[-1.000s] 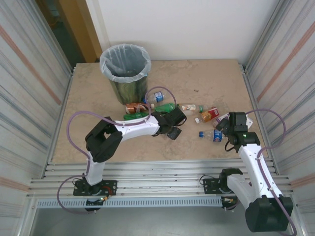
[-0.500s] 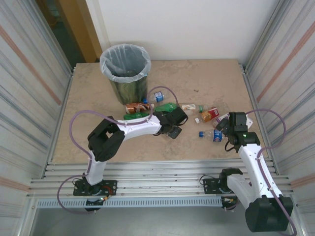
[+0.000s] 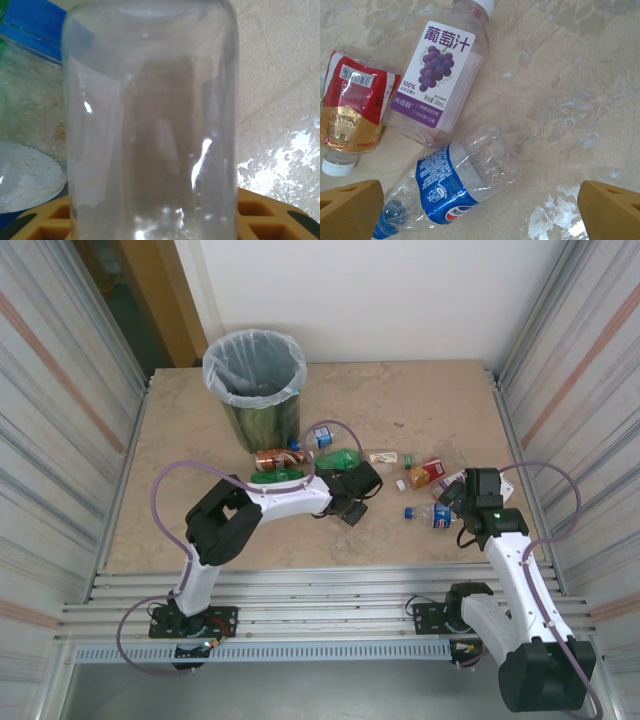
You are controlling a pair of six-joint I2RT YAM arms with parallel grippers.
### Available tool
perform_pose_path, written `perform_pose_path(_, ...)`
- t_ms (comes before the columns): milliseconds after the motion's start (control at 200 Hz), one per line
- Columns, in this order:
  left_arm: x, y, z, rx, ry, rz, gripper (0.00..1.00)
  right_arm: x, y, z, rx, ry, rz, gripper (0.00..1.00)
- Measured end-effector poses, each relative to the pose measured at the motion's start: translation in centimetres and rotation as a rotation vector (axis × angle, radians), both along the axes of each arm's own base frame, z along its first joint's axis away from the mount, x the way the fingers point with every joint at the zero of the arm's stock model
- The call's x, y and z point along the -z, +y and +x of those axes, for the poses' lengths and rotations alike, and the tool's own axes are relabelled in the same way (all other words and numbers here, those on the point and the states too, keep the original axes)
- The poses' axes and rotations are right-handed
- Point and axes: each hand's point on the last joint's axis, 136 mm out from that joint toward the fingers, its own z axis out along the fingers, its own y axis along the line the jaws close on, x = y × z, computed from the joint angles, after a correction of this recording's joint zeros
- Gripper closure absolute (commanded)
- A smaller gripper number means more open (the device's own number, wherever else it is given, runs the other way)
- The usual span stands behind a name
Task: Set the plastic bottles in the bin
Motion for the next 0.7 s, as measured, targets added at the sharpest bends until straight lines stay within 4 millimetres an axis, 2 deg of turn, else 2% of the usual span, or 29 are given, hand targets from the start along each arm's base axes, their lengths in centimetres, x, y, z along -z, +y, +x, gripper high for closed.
perform_pose_path(60, 0.0, 0.0, 0.0, 0.001, 0.001, -0.001, 0.64, 0.0, 0.0, 0.0, 0.000, 0.000, 0.000, 0.02)
perform_pose_path(225, -0.2, -0.1, -0.1, 0.003, 0.004, -0.007, 0.65, 0.0, 0.0, 0.0, 0.000, 0.000, 0.000, 0.02)
perform_pose_path(361, -1.5, -0.1, -0.3, 0.008, -0.001, -0.036, 0.67, 0.0, 0.0, 0.0, 0.000, 0.000, 0.000, 0.02)
perform_pose_path(501, -4.6, 0.1, -0.6, 0.011, -0.034, -0.091, 0.67, 0.0, 0.0, 0.0, 0.000, 0.000, 0.000, 0.02)
perform_pose_path(696, -10.9, 0.3, -0.2, 0.017, -0.140, -0.194, 0.69, 0.0, 0.0, 0.0, 0.001, 0.000, 0.000, 0.02)
